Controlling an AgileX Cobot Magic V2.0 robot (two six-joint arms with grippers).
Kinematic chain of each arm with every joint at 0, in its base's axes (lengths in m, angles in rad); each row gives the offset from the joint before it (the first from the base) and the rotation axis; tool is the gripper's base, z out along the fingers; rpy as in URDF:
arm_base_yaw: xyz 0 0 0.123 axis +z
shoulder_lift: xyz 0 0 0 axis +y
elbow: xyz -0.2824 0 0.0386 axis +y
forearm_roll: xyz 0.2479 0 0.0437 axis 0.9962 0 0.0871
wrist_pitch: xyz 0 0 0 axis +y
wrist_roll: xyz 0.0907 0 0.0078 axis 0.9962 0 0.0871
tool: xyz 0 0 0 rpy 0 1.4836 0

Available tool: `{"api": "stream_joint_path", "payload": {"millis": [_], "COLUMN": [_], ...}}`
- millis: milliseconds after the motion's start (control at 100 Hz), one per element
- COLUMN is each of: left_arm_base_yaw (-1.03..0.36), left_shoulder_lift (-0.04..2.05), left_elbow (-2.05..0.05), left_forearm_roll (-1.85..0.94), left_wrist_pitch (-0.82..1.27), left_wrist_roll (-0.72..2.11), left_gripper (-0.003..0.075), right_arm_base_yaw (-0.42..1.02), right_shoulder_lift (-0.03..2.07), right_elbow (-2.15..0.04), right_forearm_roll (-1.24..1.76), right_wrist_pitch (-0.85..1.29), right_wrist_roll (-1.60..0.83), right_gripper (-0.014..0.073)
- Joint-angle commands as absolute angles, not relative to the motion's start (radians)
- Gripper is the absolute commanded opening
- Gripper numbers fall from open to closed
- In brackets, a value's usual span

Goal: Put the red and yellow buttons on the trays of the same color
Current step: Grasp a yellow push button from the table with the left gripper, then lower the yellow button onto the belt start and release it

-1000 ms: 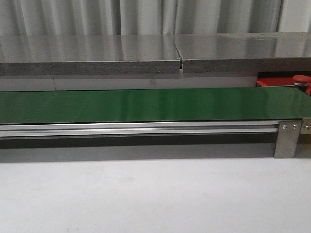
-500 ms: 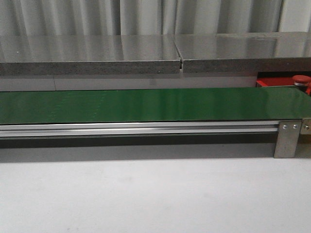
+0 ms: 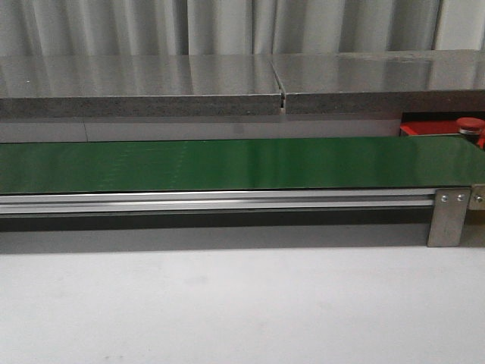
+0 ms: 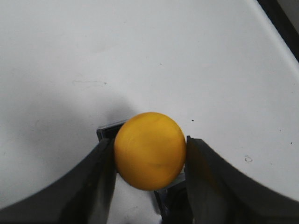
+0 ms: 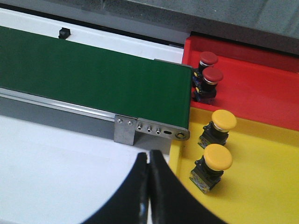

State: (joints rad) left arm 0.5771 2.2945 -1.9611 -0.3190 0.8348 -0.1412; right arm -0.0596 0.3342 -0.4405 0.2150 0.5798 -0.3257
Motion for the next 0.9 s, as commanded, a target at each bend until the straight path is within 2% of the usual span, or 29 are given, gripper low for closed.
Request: {"api": "stream_joint_path", "payload": {"millis": [0,490,890], "left_arm_base_yaw": [0.574,0.574,0.568], "left_shoulder_lift": [2.222,2.054,1.756], "left_elbow": [-1.992,-1.953,-1.607], "left_forearm_roll": [-0.346,-0.336,-0.374], "left_wrist_pitch": [0.790,0.899,0.790], "left_wrist_roll": [-0.148,-0.091,0.021], "left_gripper": [0.0240,0.0240,0.0240], "right_arm_base_yaw": [-0.058,-0.058,-0.058], "right_shoulder_lift": [0.339,0.339,0.339], "right_elbow": [-0.465,-0.465,-0.465], "right_forearm_roll": [0.223,0.223,0.223], "right_wrist_pitch": [0.511,0.511,0.511], "right_wrist_roll": [-0.334,-0.334,-0.334], "right_gripper": [-0.0069,-0.0069,-0.0069]}}
